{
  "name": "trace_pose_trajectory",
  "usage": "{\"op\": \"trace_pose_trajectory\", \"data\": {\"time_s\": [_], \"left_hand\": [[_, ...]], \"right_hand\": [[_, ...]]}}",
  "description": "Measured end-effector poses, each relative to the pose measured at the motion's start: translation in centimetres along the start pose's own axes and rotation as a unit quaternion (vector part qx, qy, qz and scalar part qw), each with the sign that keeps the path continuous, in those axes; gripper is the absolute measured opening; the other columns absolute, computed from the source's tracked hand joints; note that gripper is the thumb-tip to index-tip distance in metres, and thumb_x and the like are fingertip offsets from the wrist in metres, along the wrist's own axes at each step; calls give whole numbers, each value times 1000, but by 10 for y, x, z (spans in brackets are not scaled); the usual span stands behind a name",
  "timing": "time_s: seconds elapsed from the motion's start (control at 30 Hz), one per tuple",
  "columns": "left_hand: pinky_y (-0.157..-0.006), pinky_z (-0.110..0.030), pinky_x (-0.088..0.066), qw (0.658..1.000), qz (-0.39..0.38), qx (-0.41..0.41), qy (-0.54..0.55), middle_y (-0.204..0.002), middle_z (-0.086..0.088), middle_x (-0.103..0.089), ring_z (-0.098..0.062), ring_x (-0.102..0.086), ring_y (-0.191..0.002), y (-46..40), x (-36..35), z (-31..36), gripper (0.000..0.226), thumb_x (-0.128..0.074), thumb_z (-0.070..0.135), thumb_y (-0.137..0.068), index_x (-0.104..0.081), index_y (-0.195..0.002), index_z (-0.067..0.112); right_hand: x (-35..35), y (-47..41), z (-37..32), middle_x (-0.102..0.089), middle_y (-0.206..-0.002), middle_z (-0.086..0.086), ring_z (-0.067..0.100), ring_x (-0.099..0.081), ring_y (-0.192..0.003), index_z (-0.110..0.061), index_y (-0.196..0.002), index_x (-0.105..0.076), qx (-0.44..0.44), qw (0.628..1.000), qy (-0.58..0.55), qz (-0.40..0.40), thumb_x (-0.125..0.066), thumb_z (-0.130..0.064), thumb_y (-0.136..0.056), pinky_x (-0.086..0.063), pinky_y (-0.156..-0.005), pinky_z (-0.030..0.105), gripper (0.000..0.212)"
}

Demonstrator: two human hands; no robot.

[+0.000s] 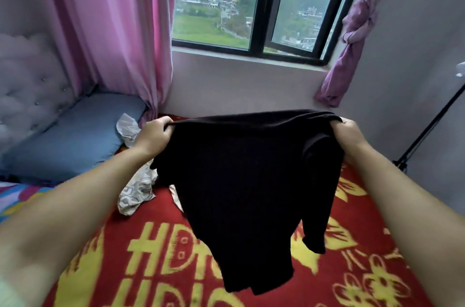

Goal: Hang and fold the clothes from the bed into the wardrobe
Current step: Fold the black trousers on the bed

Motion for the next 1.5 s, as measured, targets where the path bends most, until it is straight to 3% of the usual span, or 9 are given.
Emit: {"op": "trace_pose_trajectory", "data": {"time_s": [0.17,0.3,0.4,0.53,0.87,1.0,1.2,1.37,1.5], "left_hand": [[-63,-35,-35,996,52,-10,-78,-88,-18,-67,-40,-61,-86,-9,22,24,25,-48,38,-95,-62,-89,19],[-63,-33,-35,995,-47,-16,-92,-62,8,-57,-25,-59,-76,1,16,20,45,-55,64,-82,-57,-62,24],[-75,-34,-46,979,-137,-82,-124,-82,0,-70,-24,-64,-86,19,5,30,52,-59,73,-70,-70,-87,24],[-70,-31,-44,966,-146,-115,-182,-90,0,-70,-23,-64,-85,23,4,42,33,-62,59,-81,-67,-87,27],[-67,-33,-35,992,20,121,-11,-80,-16,-59,-32,-54,-80,-10,58,13,12,-56,11,-87,-58,-76,9],[-52,-26,-37,967,-3,174,189,-64,-8,-56,-21,-49,-55,-1,52,42,12,-60,13,-88,-64,-79,6],[-60,-26,-55,824,-200,296,439,-61,-5,-62,-18,-60,-53,7,30,139,21,-53,18,-92,-58,-74,8],[-54,-26,-44,794,-260,306,456,-47,-9,-46,-19,-50,-39,18,-6,185,32,-31,5,-97,-41,-67,6],[-38,-21,-42,775,-227,331,489,-51,-7,-40,-14,-43,-24,26,-25,181,34,-26,3,-97,-37,-66,11]], "right_hand": [[23,10,7,-63,-77,6,20,-56,-73,0,-96,-64,-40,999,20,25,-46,-16,-93,-43,-62,30,25],[40,12,-2,-61,-80,8,21,-55,-75,-2,-100,-65,-42,996,-3,75,-43,-13,-93,-43,-63,27,25],[56,9,-5,-58,-77,3,21,-54,-75,-6,-105,-64,-49,988,-33,144,-41,-10,-92,-43,-66,29,26],[67,6,5,-56,-77,2,18,-51,-67,-1,-116,-61,-81,977,-39,191,-38,-10,-92,-39,-59,30,34],[66,-2,-7,-55,-79,4,19,-53,-63,1,-123,-55,-120,972,-96,178,-38,-7,-93,-44,-45,23,35],[72,-3,-8,-59,-112,12,26,-61,-94,-1,-132,-49,-125,957,-126,229,-35,-3,-93,-53,-70,36,41],[-4,26,-18,-55,-117,9,10,-58,-76,-20,-146,-31,-71,994,25,-85,-56,-8,-93,-47,-62,25,60],[-97,113,-11,-50,-129,-17,5,-49,-119,-40,-142,-34,-85,855,198,-472,-67,-36,-88,-38,-97,36,64],[-135,149,16,-64,-106,-20,-6,-61,-93,-34,-112,-56,-109,868,73,-479,-62,-26,-93,-47,-76,21,22]]}}
Point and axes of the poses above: each hand's wrist, its own y-axis away from the middle knuckle, its own x-axis out of the back of the hand, z = x × y, the point moved 5 cm from there along -y, towards the middle knuckle
